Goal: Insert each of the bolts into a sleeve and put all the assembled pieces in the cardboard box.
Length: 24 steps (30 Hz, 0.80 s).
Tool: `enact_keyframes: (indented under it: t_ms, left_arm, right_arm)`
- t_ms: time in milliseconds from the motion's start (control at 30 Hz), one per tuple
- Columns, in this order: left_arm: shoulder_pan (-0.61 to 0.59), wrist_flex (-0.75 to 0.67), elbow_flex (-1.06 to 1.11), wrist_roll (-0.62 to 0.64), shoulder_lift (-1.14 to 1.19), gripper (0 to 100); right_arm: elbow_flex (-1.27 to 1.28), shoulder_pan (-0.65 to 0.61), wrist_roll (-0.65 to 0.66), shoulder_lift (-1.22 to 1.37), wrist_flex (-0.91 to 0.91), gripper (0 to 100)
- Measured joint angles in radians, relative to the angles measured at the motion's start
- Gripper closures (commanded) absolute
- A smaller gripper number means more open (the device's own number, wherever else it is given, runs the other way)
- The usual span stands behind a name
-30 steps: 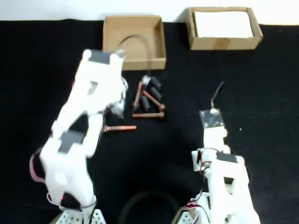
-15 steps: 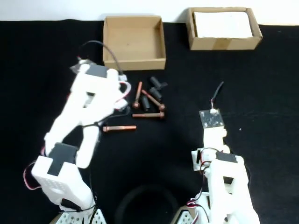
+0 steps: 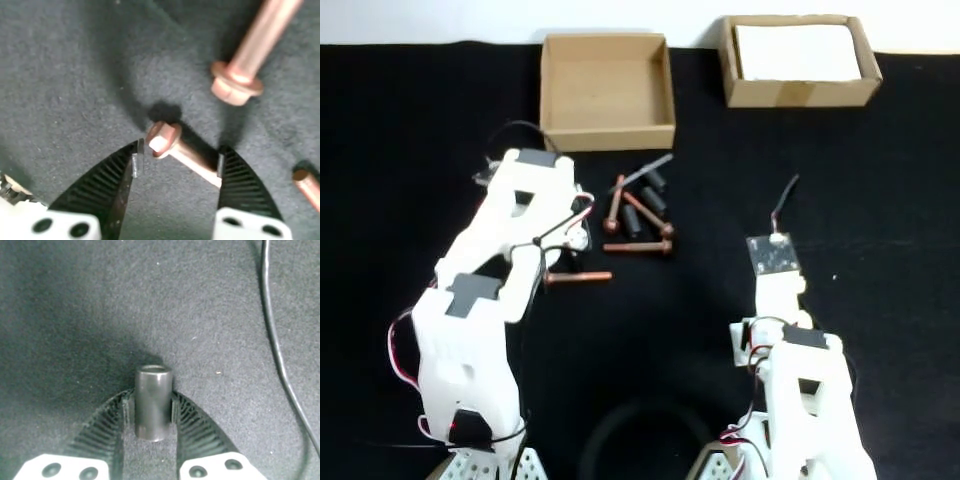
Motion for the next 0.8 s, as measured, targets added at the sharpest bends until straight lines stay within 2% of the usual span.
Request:
enact_keyframes:
  t_ms: [100, 400, 633, 800]
  left_arm:
    - [0.002, -0.002, -0.044, -0.044, 0.017, 100]
    - [-0.002, -0.008, -0.133, -0.310, 0.034, 99]
    - [0.026, -0.011, -0.215, -0.730, 0.034, 99]
    - [0.100, -0.052, -0.209, -0.944, 0.035, 99]
  right_arm:
    - [0.000, 0.000, 0.000, 0.000, 0.000, 99.2]
    - [0.000, 0.000, 0.000, 0.000, 0.000, 99.2]
    - [0.000, 0.000, 0.000, 0.000, 0.000, 99.2]
    - [0.000, 0.000, 0.000, 0.000, 0.000, 99.2]
